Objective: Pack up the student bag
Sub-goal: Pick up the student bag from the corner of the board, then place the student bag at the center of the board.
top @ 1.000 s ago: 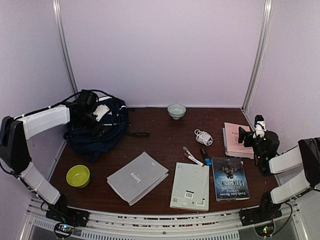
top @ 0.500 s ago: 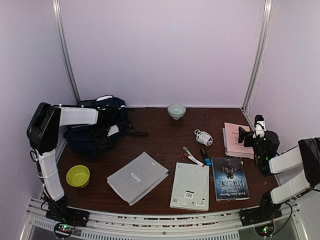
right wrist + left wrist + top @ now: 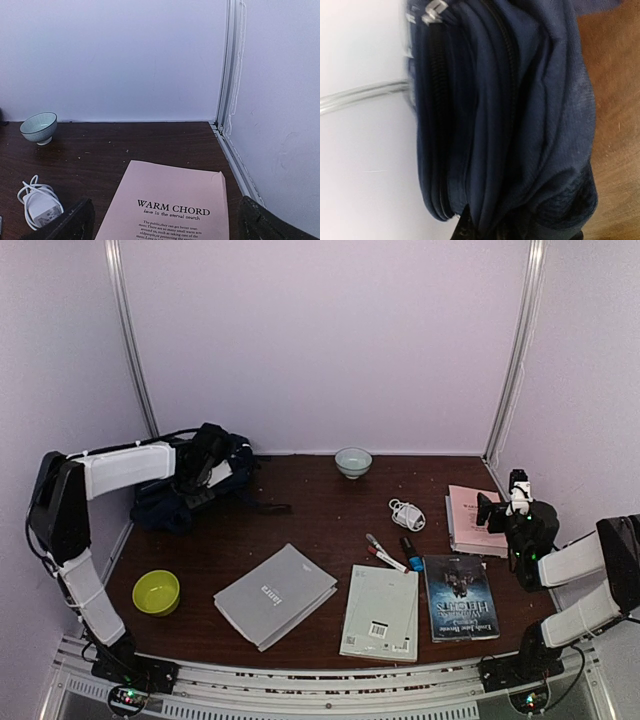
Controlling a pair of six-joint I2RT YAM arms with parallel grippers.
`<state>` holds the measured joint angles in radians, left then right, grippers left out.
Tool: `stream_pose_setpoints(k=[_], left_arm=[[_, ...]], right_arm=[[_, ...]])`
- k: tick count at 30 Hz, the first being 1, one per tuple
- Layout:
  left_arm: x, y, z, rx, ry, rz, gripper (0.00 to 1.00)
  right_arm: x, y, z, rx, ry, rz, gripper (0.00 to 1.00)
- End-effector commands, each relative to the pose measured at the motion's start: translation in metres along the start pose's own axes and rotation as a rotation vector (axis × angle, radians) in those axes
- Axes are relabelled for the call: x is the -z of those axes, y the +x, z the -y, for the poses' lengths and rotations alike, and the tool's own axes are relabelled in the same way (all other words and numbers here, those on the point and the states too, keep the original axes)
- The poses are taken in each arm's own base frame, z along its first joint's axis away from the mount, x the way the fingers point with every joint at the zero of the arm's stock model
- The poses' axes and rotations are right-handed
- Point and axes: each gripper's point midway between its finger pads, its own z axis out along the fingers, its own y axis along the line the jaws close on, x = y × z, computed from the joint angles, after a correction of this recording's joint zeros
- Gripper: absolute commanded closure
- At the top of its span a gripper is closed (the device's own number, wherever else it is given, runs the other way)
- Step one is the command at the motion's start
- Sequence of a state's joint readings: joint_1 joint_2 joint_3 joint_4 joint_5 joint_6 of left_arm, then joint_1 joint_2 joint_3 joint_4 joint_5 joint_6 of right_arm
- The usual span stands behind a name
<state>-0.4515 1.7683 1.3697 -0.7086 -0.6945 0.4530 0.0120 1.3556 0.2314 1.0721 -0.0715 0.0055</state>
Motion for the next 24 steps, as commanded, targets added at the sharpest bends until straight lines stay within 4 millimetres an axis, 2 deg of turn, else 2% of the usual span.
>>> stream_pose_setpoints(k=[1,4,8,10,13,15,19,24], left_arm=[[0.106,-0.060,-0.067,0.124,-0.215,0.306,1.00],[0.153,-0.077,-0.051,0.104,-0.151,0.429,1.00],[0.196,-0.081,-0.013,0.086,0.009,0.486,1.00],[0.215,-0.083,0.019,0.072,0.164,0.530,1.00],[0.246,-0.084,0.074,0.050,0.491,0.630,1.00],[0.259,-0.078,0.097,0.049,0.614,0.647,1.00],[0.274,-0.064,0.129,0.005,0.717,0.653,1.00],[0.309,-0.042,0.195,-0.217,0.879,0.696,1.00]], right_arm=[[-0.004,-0.012,-0.003,0.001,-0.009,0.037,0.00],[-0.004,-0.011,-0.003,0.001,-0.008,0.035,0.00],[-0.004,-0.011,-0.003,0.001,-0.009,0.034,0.00],[-0.004,-0.012,-0.003,0.001,-0.008,0.036,0.00],[-0.004,-0.011,-0.003,0.001,-0.010,0.036,0.00],[-0.004,-0.011,-0.003,0.001,-0.010,0.036,0.00],[-0.003,-0.011,-0.003,0.001,-0.009,0.036,0.00],[-0.003,-0.011,-0.003,0.001,-0.009,0.037,0.00]])
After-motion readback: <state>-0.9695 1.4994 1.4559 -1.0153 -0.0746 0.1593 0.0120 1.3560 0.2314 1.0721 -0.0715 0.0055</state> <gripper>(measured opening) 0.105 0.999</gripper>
